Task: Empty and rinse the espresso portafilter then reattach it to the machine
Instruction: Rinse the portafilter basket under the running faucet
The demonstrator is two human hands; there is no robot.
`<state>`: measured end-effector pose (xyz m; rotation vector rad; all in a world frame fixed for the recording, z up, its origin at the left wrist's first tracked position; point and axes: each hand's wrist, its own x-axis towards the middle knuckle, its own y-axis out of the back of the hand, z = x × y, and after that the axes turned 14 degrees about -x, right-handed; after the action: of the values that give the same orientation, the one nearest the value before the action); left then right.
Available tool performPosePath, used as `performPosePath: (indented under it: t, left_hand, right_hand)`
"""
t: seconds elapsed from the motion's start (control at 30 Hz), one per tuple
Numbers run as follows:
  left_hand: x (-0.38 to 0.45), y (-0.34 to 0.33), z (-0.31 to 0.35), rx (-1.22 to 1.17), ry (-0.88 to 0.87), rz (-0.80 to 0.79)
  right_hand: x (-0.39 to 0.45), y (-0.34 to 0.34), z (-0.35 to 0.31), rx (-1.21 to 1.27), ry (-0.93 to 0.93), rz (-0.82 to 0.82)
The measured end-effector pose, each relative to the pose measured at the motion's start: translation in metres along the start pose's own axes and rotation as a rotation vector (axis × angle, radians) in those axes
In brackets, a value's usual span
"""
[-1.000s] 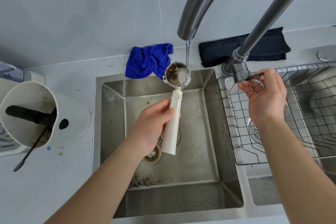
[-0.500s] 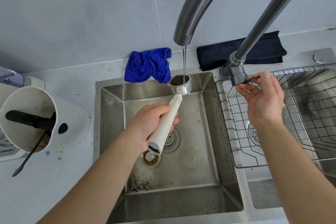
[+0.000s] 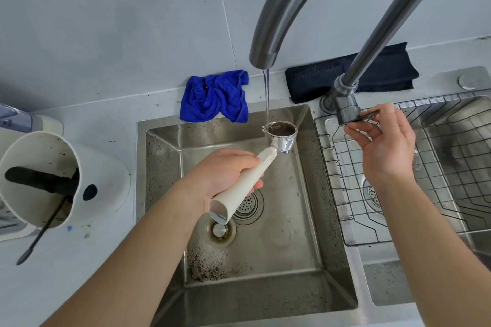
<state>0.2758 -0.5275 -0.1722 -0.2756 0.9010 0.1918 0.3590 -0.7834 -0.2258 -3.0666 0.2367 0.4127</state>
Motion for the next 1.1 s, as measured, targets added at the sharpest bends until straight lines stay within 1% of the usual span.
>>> performPosePath:
  t: [0.13, 0.27, 0.47, 0.6, 0.7, 0.87, 1.1]
  left_hand:
    - [-0.001, 0.0, 0.001, 0.079, -0.026, 0.005]
    - [-0.009, 0.004, 0.0, 0.209, -0.093, -0.016]
    - [-0.024, 0.016, -0.002, 0.292, -0.264, 0.003]
    - [-0.03, 0.027, -0.002, 0.378, -0.362, -0.018]
    - [-0.031, 0.032, -0.003, 0.429, -0.426, 0.011]
    - [-0.028, 0.027, -0.009, 0.41, -0.616, 0.05]
    - [-0.014, 0.016, -0.019, 0.266, -0.718, 0.068]
  right_hand:
    - [0.0, 0.0, 0.001, -0.005, -0.002, 0.004]
    - [0.0, -0.001, 0.0, -0.013, 0.009, 0.0]
    - [0.0, 0.0, 0.001, -0.025, 0.023, -0.007]
    - [0.001, 0.0, 0.002, -0.027, 0.031, 0.001]
    - [0.001, 0.0, 0.003, -0.032, 0.035, 0.004]
    - [0.0, 0.0, 0.003, -0.049, 0.046, 0.009]
    - [-0.001, -0.001, 0.003, -0.063, 0.059, 0.006]
